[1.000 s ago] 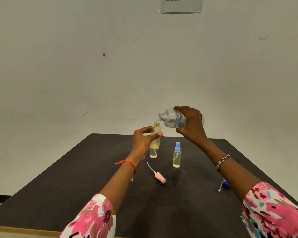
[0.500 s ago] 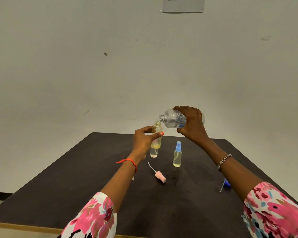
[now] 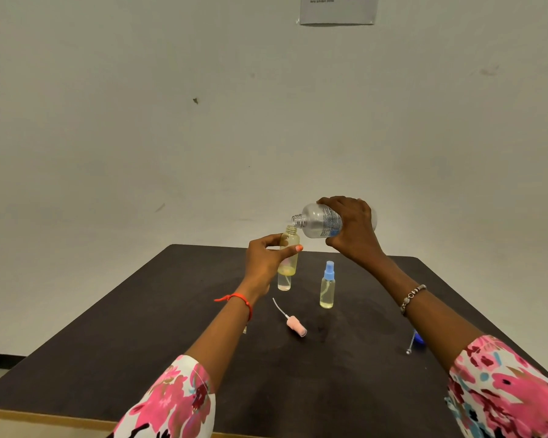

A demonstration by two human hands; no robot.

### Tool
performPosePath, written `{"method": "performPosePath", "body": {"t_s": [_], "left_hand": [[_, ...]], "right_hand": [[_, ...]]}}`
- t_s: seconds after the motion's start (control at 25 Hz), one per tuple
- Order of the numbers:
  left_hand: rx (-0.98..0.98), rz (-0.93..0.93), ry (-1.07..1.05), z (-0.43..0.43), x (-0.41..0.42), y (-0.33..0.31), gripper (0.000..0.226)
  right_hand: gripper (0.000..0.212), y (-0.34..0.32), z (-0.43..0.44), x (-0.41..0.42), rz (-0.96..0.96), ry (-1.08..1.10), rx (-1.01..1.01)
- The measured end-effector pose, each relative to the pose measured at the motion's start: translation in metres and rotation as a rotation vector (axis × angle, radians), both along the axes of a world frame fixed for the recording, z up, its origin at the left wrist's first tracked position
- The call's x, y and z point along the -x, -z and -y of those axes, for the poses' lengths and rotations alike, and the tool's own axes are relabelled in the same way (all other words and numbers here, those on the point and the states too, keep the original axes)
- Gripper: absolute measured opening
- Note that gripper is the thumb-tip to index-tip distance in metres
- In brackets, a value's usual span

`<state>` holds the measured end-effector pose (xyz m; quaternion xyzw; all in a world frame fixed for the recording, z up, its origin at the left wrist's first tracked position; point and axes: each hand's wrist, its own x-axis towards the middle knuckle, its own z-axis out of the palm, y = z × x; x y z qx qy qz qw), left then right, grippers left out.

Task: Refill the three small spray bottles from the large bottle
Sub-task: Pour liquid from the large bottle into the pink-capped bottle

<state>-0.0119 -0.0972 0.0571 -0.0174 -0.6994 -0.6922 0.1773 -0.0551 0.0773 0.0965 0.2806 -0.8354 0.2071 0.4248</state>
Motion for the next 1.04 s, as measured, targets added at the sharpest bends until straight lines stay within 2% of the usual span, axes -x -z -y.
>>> {"method": "performPosePath", "body": {"t_s": [1.04], "left_hand": [[0.008, 0.005, 0.011, -0.0017, 0.0013, 0.0037, 0.053]], "right_hand": [[0.060, -0.0016, -0.0024, -0.0050, -0.027, 0.007, -0.032]]}}
